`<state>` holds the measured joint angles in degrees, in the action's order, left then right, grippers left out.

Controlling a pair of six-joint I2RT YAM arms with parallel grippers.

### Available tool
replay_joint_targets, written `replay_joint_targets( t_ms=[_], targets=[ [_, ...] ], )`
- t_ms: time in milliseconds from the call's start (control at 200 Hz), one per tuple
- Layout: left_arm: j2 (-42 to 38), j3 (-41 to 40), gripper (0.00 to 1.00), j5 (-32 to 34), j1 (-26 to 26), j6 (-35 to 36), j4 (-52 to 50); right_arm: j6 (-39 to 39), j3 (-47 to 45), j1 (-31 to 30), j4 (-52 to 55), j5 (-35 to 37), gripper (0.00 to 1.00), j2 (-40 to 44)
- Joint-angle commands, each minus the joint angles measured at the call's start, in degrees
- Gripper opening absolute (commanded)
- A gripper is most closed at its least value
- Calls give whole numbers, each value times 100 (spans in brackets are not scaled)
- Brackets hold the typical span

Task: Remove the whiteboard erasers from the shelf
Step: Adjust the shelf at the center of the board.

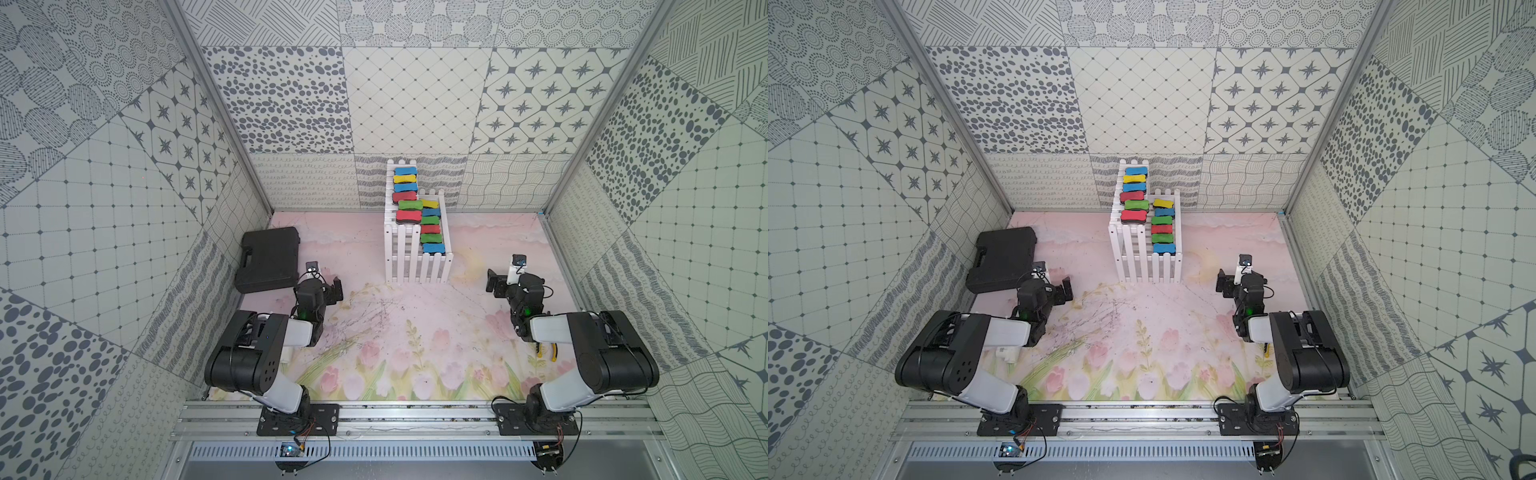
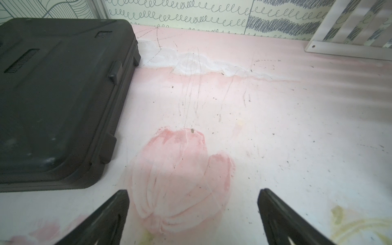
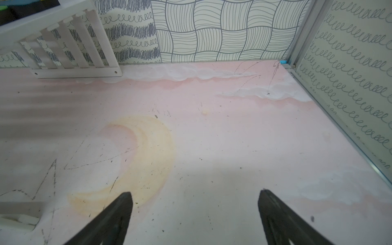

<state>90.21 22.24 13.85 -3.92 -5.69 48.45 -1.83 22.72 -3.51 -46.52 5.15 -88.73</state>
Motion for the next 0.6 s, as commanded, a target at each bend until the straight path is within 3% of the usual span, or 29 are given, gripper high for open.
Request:
replay_joint_targets(
  t_ms=[0, 595],
  targets=[
    [-21, 27, 99, -73, 34, -29, 174, 75, 51, -3, -182, -14, 97, -22],
    [-21, 26, 99, -71, 33, -19, 172, 17, 107, 83, -87, -214, 97, -31]
  ],
)
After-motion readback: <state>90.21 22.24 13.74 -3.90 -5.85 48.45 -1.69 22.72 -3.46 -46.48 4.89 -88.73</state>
